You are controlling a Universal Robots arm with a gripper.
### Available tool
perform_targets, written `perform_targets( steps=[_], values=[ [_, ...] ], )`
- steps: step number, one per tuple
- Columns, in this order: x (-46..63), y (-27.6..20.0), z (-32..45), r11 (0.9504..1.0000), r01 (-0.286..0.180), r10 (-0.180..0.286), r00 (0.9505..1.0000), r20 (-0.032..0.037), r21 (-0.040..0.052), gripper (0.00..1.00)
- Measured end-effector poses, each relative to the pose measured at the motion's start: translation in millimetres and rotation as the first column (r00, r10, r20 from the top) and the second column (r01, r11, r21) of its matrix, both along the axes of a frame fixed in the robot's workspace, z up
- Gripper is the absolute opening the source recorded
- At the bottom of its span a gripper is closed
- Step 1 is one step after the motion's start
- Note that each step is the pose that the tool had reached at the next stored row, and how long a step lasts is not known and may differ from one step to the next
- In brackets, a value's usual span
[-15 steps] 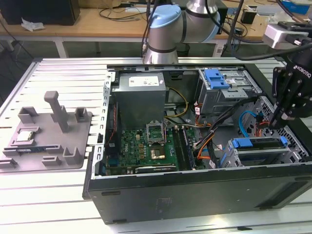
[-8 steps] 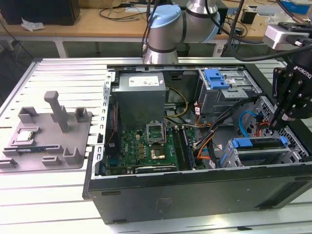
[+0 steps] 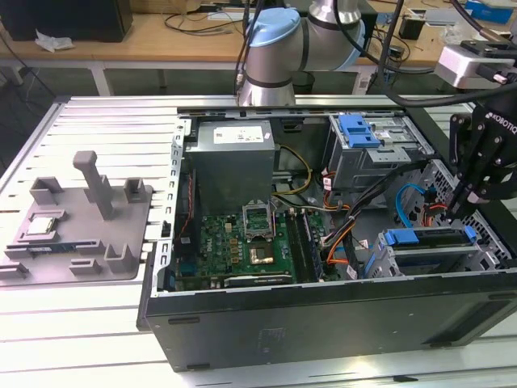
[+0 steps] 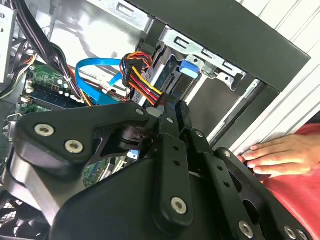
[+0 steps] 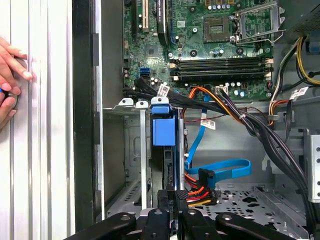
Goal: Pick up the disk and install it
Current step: 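Insert the first disk wire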
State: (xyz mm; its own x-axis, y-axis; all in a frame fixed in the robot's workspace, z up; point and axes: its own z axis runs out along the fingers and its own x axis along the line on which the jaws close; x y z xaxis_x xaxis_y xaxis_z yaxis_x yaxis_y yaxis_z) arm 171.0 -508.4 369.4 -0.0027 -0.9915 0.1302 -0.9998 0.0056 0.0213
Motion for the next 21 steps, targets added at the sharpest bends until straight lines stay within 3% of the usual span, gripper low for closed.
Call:
perform_targets(
  steps=[7,11,18,19,21],
  values=[
    [-0.2,1.0,0.0,1.0000,-0.003,0.003,1.0000,0.0001,0.0000,0.16],
    [-0.1,2.8,-0.2,0.9991,-0.042,0.042,0.9991,0.0002,0.0001,0.16],
    [-0.2,2.9,-0.2,0.9989,-0.047,0.047,0.9989,0.0003,0.0001,0.16],
    [-0.2,2.9,-0.8,0.9989,-0.047,0.047,0.9989,0.0004,0.0032,0.16],
    [-0.1,1.9,-1.6,0.9987,-0.047,0.047,0.9989,0.0012,0.0185,0.16]
  ],
)
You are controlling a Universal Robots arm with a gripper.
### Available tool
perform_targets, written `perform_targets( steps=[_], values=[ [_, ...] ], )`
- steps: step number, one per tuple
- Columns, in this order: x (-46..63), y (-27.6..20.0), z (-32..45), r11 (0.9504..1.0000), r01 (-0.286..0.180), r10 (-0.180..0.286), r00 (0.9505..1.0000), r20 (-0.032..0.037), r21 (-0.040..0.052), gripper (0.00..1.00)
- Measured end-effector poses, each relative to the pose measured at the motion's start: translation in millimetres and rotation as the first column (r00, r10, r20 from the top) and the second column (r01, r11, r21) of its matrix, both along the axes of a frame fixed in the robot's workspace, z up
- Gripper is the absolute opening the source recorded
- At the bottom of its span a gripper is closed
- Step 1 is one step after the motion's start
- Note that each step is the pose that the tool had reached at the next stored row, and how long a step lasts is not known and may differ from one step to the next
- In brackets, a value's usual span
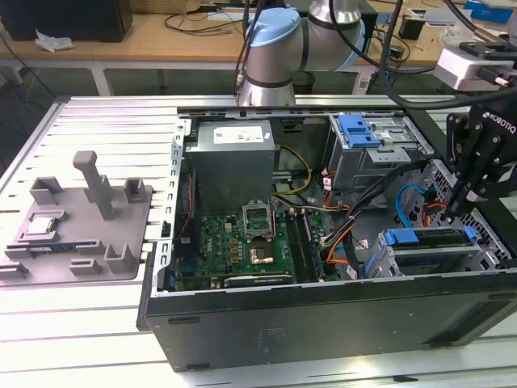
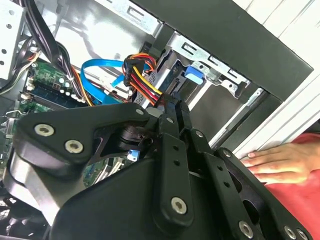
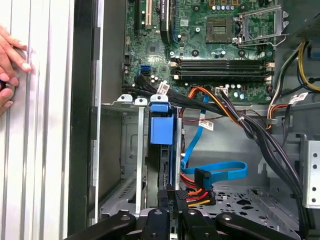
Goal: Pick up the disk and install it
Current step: 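Insert the first disk wire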
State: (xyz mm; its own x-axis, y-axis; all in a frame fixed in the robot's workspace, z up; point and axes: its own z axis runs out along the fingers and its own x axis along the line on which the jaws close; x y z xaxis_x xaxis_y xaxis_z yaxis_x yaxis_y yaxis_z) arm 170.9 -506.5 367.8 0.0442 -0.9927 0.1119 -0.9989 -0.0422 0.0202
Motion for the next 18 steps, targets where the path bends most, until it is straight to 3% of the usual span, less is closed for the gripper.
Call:
perform_targets(
  steps=[1,6,10,11,14,18],
  values=[
    [0.2,-0.9,-0.1,1.0000,0.002,-0.002,1.0000,0.0000,0.0064,0.16],
    [1.5,-4.5,-0.1,0.9991,0.042,-0.042,0.9991,0.0000,0.0068,0.16],
    [1.5,-4.6,-0.1,0.9991,0.041,-0.041,0.9992,0.0000,0.0068,0.16],
    [1.2,-4.6,-0.1,0.9993,0.038,-0.038,0.9993,-0.0001,0.0067,0.16],
    [-0.2,-4.6,-0.1,0.9993,-0.036,0.036,0.9994,-0.0001,0.0067,0.16],
    [-0.6,-4.6,-0.4,0.9993,-0.037,0.037,0.9993,-0.0001,0.0068,0.16]
  ],
)
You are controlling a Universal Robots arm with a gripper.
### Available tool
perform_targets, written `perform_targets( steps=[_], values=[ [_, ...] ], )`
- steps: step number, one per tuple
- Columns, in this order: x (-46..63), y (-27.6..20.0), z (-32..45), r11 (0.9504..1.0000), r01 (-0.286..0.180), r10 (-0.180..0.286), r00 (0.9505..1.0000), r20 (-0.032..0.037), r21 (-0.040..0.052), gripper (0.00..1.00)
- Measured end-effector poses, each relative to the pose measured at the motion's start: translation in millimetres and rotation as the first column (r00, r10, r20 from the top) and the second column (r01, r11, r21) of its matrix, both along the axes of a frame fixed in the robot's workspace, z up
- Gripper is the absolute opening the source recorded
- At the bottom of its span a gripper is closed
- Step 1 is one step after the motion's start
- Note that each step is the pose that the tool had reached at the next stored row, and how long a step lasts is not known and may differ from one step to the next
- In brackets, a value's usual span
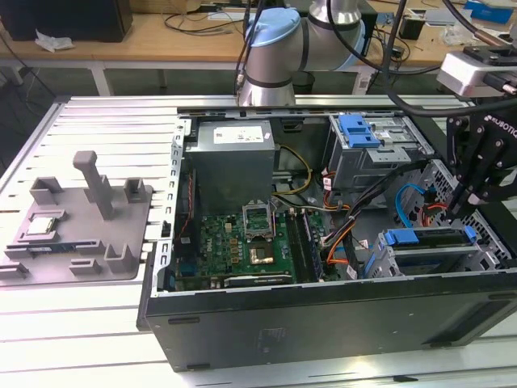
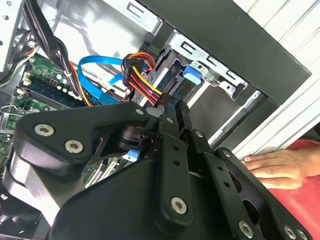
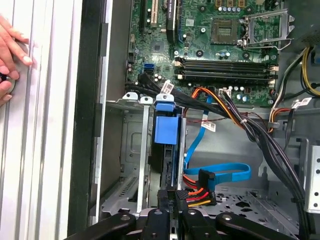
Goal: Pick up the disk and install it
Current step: 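Insert the first disk wire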
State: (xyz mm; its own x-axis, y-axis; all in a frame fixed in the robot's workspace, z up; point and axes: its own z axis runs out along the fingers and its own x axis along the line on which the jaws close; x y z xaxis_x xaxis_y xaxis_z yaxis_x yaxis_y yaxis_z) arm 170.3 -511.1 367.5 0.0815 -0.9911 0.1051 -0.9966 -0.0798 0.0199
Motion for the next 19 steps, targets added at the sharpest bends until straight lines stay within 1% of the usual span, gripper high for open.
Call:
perform_targets(
  steps=[6,11,19],
  values=[
    [0.0,-0.8,-0.5,1.0000,0.000,0.000,1.0000,0.0000,0.0000,0.16],
    [0.0,-3.1,-1.3,1.0000,0.000,0.000,1.0000,0.0001,0.0001,0.16],
    [-0.7,-4.0,-3.6,1.0000,0.000,0.000,1.0000,0.0000,-0.0001,0.16]
  ],
)
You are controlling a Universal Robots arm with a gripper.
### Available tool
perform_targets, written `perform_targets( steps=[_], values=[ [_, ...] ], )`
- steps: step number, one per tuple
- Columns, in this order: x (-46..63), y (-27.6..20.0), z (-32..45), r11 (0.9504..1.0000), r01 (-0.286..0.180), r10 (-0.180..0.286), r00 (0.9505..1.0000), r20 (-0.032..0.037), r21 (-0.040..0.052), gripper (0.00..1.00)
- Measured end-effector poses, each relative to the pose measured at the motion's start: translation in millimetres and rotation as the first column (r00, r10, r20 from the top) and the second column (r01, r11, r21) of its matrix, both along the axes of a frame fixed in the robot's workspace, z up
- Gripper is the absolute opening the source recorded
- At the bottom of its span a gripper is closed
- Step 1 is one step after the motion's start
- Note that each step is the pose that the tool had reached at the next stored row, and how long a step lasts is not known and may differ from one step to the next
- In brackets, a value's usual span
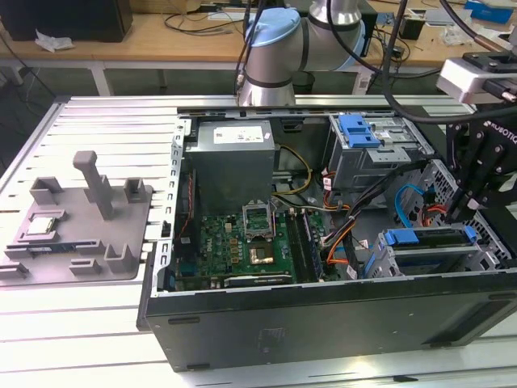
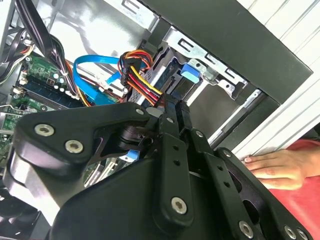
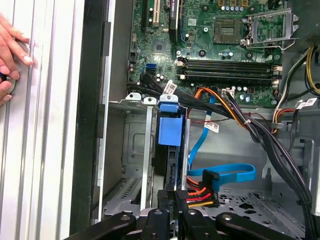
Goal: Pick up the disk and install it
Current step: 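Insert the first disk wire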
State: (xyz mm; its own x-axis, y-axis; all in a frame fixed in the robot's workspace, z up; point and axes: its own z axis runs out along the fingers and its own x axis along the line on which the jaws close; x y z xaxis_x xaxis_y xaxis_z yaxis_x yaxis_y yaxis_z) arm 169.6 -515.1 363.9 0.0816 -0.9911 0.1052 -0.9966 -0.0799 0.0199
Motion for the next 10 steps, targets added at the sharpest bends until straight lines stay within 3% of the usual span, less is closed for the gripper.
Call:
perform_targets(
  steps=[10],
  values=[
    [0.0,-0.5,-2.7,1.0000,0.000,0.000,1.0000,0.0000,0.0001,0.16]
  ],
)
